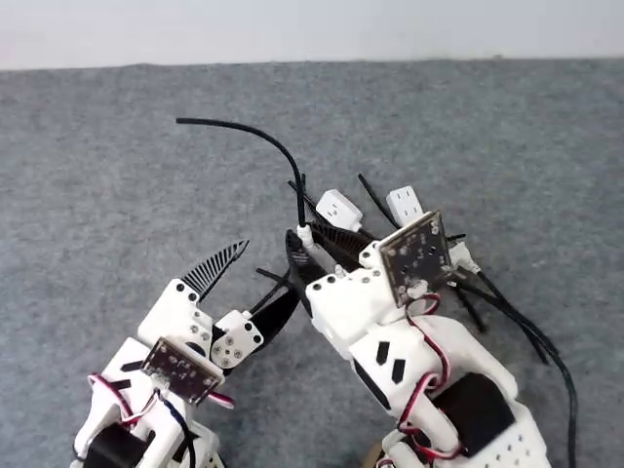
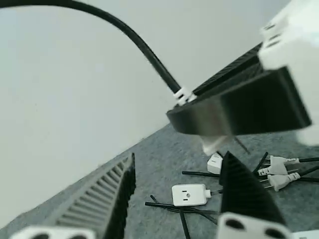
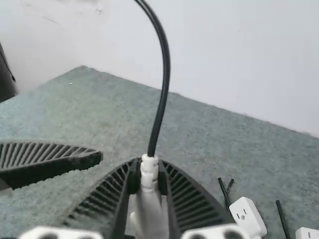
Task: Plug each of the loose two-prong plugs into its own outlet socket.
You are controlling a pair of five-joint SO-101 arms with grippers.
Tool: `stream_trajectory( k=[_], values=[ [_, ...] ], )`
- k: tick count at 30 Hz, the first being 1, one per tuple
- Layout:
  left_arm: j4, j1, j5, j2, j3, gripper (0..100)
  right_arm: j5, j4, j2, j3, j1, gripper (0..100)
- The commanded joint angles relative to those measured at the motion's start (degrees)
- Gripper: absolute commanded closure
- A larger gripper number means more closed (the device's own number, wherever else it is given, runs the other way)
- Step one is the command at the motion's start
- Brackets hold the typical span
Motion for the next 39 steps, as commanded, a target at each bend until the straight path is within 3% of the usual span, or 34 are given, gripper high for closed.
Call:
stream_trajectory(
  k=[1, 9, 13, 21, 39],
  values=[
    [-1.58, -0.44, 1.32, -1.05, -0.57, 73, 1.23, 2.42, -0.57, -4.57, -0.84, 99.1],
    [-1.23, -0.09, 7.12, -1.05, -0.84, 73, 1.23, 3.12, -0.48, -4.75, -2.86, 99.1],
    [3.52, 4.57, 9.23, -1.05, -4.53, 73, 1.23, 4.26, -1.01, -5.01, -5.32, 99.1],
    [7.56, 5.19, 9.41, -1.14, -8.04, 73, 1.32, 6.9, -0.75, -9.05, -5.93, 99.1],
    [5.89, 4.66, 8.97, -1.14, -4.44, 73, 1.23, 11.03, -1.01, -8.97, -6.81, 99.1]
  ],
)
